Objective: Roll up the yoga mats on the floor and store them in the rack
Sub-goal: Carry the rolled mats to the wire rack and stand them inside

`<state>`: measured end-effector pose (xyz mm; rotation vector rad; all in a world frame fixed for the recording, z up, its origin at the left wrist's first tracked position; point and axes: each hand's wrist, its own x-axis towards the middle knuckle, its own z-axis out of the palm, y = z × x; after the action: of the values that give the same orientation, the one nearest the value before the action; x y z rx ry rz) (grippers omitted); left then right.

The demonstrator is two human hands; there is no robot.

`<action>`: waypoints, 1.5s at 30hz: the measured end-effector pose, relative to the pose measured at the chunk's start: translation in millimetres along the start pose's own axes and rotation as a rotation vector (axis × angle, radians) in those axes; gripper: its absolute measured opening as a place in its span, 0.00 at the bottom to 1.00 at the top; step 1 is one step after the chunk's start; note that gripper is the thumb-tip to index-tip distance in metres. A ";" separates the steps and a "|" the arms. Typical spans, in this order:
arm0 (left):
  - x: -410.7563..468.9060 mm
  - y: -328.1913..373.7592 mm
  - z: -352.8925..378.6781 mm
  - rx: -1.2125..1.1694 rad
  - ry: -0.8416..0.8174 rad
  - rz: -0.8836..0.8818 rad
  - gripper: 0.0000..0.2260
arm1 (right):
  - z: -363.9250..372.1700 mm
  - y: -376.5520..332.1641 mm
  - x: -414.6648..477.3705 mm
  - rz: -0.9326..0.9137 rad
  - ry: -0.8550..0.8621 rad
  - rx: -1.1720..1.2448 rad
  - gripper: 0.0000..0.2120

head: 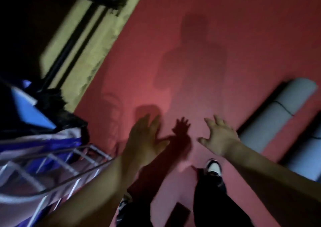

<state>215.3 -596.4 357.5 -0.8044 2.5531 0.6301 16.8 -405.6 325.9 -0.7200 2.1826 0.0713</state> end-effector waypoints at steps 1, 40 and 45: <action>18.7 30.0 16.0 0.009 -0.017 0.035 0.44 | -1.1 37.6 1.9 0.046 0.001 0.039 0.45; 116.8 423.9 -31.4 -0.674 -0.232 0.306 0.25 | -143.7 235.1 -116.4 0.447 0.917 1.535 0.31; 20.3 415.4 -142.9 -0.837 0.135 0.314 0.23 | -229.1 180.1 -198.0 0.194 0.743 1.469 0.36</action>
<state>-85.8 -374.6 589.0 -0.6856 2.5202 1.8667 -135.6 -226.5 588.3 0.3954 2.1646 -1.7177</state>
